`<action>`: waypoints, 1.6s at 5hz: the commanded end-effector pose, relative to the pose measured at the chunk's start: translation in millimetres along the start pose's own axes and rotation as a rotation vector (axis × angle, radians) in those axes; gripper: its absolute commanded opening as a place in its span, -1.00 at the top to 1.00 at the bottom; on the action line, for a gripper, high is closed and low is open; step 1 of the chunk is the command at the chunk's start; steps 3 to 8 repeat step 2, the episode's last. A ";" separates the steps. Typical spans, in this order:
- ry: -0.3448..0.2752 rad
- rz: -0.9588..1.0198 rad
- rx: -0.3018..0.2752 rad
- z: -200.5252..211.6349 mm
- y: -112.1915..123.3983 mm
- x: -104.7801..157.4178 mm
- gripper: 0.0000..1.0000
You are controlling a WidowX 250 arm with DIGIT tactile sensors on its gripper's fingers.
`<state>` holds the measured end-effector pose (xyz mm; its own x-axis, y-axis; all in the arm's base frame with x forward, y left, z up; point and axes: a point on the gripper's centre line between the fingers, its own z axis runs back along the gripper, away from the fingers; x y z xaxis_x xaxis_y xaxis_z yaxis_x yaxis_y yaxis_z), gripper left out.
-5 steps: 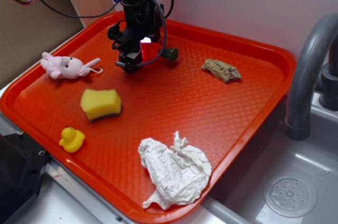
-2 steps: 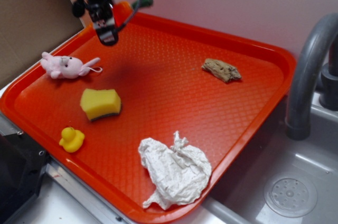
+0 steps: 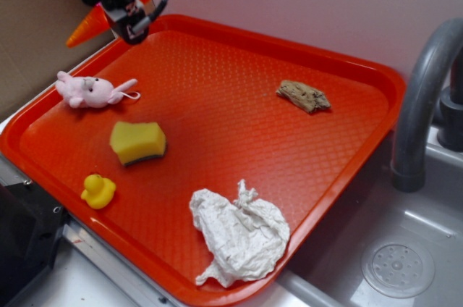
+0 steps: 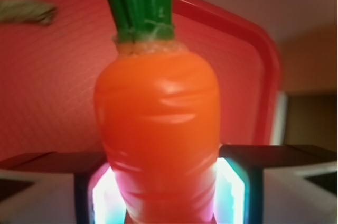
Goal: Grab the carrot.
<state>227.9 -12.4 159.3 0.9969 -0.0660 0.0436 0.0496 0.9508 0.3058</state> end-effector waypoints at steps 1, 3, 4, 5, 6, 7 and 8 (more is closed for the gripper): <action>0.033 0.259 -0.201 60.0 -13.5 36.2 1.00; 0.016 0.174 -0.296 59.6 -15.2 37.9 1.00; 0.016 0.174 -0.296 59.6 -15.2 37.9 1.00; 0.016 0.174 -0.296 59.6 -15.2 37.9 1.00; 0.016 0.174 -0.296 59.6 -15.2 37.9 1.00; 0.016 0.174 -0.296 59.6 -15.2 37.9 1.00; 0.016 0.174 -0.296 59.6 -15.2 37.9 1.00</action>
